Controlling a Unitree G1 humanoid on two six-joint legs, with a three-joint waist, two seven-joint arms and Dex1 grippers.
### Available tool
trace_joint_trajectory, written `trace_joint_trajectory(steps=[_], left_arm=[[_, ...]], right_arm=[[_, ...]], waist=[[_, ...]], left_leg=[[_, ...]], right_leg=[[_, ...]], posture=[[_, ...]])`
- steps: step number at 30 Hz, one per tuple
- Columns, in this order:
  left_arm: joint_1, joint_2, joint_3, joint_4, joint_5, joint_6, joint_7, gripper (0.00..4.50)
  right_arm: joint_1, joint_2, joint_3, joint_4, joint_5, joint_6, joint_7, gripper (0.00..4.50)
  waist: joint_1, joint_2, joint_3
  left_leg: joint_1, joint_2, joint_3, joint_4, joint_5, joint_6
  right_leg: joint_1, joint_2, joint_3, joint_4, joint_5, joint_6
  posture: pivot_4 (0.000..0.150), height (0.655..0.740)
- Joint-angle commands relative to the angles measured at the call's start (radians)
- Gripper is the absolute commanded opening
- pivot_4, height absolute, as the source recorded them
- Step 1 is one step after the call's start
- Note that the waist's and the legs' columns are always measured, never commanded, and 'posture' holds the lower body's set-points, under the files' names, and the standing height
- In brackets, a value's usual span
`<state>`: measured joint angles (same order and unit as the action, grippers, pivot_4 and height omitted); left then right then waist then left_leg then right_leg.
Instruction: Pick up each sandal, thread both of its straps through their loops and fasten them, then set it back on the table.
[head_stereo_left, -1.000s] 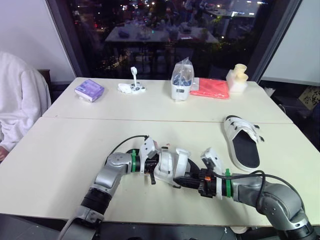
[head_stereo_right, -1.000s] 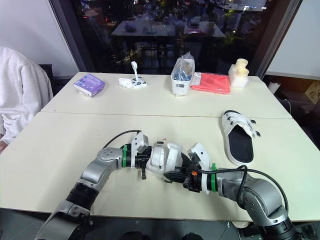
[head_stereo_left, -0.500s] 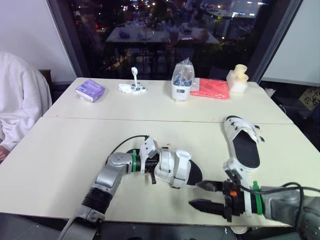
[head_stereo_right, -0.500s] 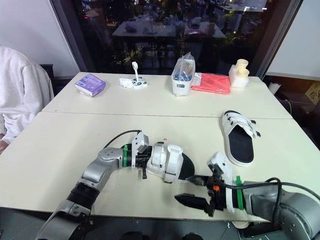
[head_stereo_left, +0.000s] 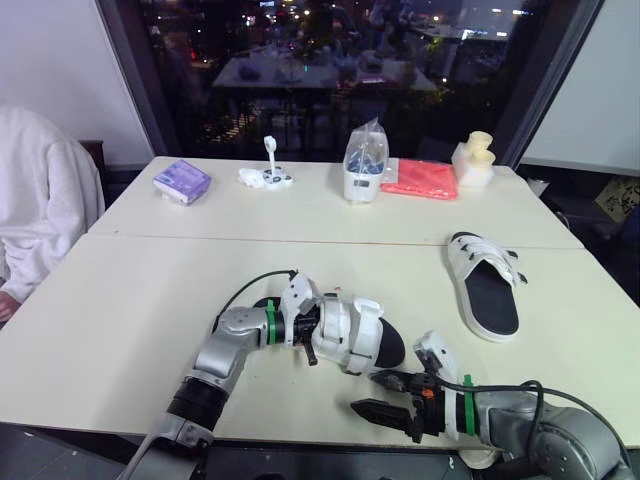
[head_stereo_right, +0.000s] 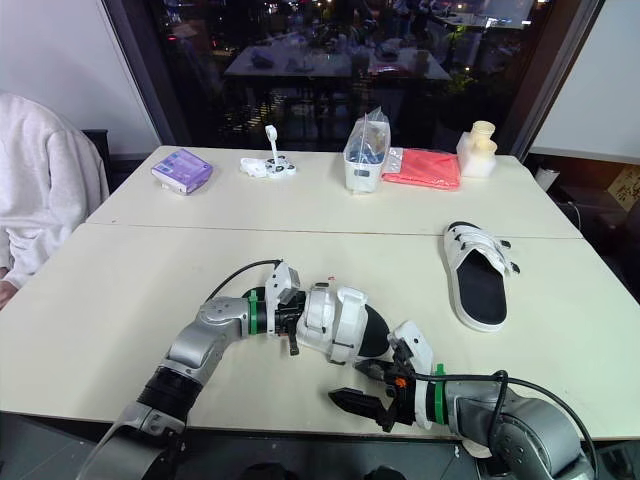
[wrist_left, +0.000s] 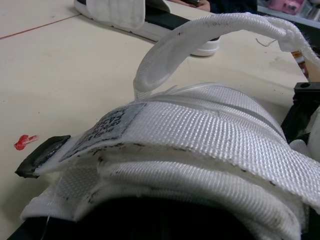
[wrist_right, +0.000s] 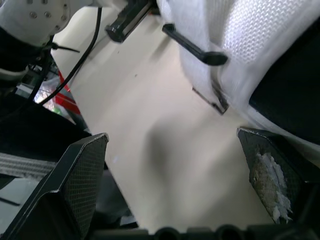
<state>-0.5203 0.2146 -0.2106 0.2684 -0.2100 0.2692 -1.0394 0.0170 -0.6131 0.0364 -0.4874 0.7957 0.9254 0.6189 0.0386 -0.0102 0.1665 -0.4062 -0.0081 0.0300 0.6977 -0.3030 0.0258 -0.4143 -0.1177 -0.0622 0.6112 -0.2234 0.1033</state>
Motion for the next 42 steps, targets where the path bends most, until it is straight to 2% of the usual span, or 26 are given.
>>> trace_joint_trajectory(steps=[1,17,20,27,28,35,42], left_arm=[[0.019,-0.011,-0.023,-0.014,-0.008,0.011,0.001,0.00],[0.026,-0.014,-0.030,-0.024,-0.003,0.012,0.013,0.00],[0.026,-0.013,-0.031,-0.024,-0.002,0.012,0.013,0.00],[0.026,-0.011,-0.031,-0.024,-0.002,0.014,0.013,0.00],[0.027,-0.011,-0.031,-0.026,-0.003,0.014,0.013,0.00],[0.031,-0.010,-0.034,-0.031,-0.005,0.015,0.013,0.00],[0.032,-0.006,-0.041,-0.035,-0.006,0.018,0.010,0.00]], right_arm=[[-0.047,0.024,-0.004,0.021,-0.018,-0.021,-0.008,4.47],[-0.106,0.059,0.060,0.057,-0.024,0.018,0.048,4.47],[-0.123,0.061,0.062,0.079,-0.032,0.014,0.057,3.71],[-0.140,0.066,0.060,0.130,-0.054,0.005,0.066,0.21],[-0.139,0.064,0.057,0.131,-0.053,0.006,0.068,0.09],[-0.100,0.024,0.032,0.114,-0.051,0.020,0.090,0.09],[0.001,-0.097,0.047,0.031,-0.065,0.008,0.164,0.09]], waist=[[0.000,0.000,0.000],[0.001,0.000,0.000],[0.001,0.000,0.000],[0.000,0.000,0.000],[0.000,0.000,0.000],[0.003,0.000,0.000],[0.002,0.000,0.000]], left_leg=[[0.000,0.000,0.000,0.000,0.000,0.000],[0.000,0.000,0.000,0.000,0.000,0.000],[0.000,0.000,0.000,0.000,0.000,0.000],[-0.001,0.000,0.000,0.000,0.000,0.000],[-0.001,0.000,0.000,0.000,0.000,0.000],[-0.001,0.000,0.000,0.000,0.000,0.000],[-0.001,0.000,0.000,0.000,-0.002,0.003]], right_leg=[[0.000,0.000,0.000,0.000,0.000,0.000],[-0.001,0.000,0.000,0.000,0.000,0.000],[-0.001,0.000,0.000,0.000,0.000,0.000],[-0.001,0.000,0.000,0.000,0.000,0.000],[-0.001,0.000,0.000,0.000,0.000,0.000],[-0.001,0.000,0.000,0.000,0.000,0.000],[0.000,-0.001,0.000,-0.002,0.000,0.000]], posture=[[0.150,0.7400],[0.150,0.7400],[0.150,0.7400],[0.150,0.7400],[0.150,0.7400],[0.150,0.7400],[0.150,0.7400]])
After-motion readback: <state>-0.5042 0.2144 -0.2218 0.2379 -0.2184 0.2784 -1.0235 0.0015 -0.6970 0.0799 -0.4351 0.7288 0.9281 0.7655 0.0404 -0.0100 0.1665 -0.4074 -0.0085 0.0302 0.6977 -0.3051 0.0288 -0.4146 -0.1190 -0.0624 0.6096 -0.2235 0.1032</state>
